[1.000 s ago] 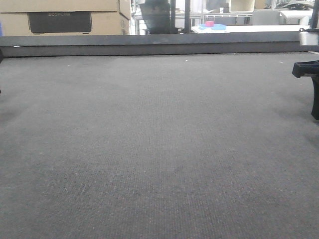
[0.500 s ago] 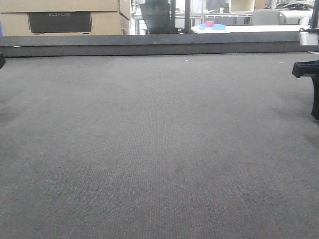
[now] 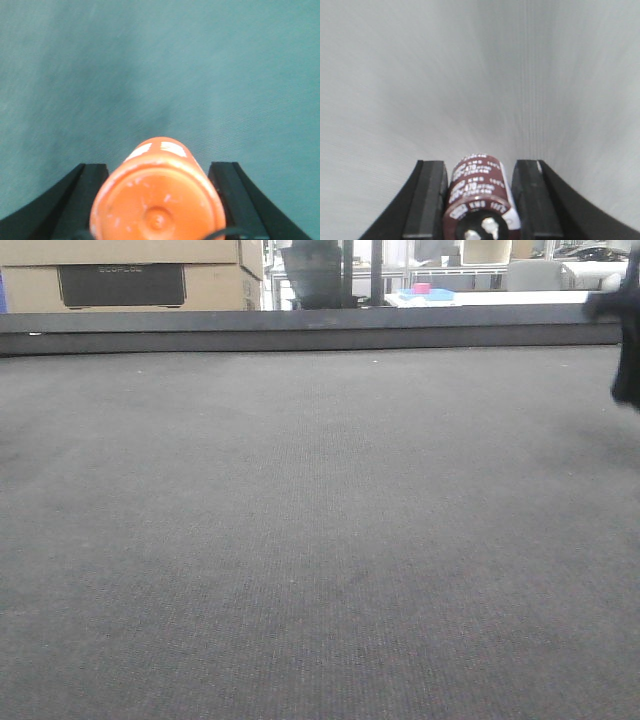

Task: Place cylindrical capacitor in blue bin on shelf
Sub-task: 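Lift both held objects up off the table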

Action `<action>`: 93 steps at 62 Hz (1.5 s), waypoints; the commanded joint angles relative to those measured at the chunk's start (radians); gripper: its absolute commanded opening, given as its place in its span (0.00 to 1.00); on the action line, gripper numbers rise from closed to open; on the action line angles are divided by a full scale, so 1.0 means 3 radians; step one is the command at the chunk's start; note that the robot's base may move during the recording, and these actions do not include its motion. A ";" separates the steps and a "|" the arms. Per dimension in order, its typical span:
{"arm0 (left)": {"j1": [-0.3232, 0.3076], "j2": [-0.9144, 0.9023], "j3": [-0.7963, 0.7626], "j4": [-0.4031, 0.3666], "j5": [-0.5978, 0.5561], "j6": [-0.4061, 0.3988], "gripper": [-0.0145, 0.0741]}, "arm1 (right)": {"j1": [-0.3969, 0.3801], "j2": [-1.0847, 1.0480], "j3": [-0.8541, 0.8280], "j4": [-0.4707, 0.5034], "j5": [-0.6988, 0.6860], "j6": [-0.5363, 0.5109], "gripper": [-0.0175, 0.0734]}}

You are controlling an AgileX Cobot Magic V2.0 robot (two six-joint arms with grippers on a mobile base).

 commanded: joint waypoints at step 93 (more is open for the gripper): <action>0.0018 -0.3762 0.1698 -0.0318 -0.1689 0.0110 0.04 | 0.0140 -0.3714 0.1528 -0.0168 -0.1837 -0.0007 0.01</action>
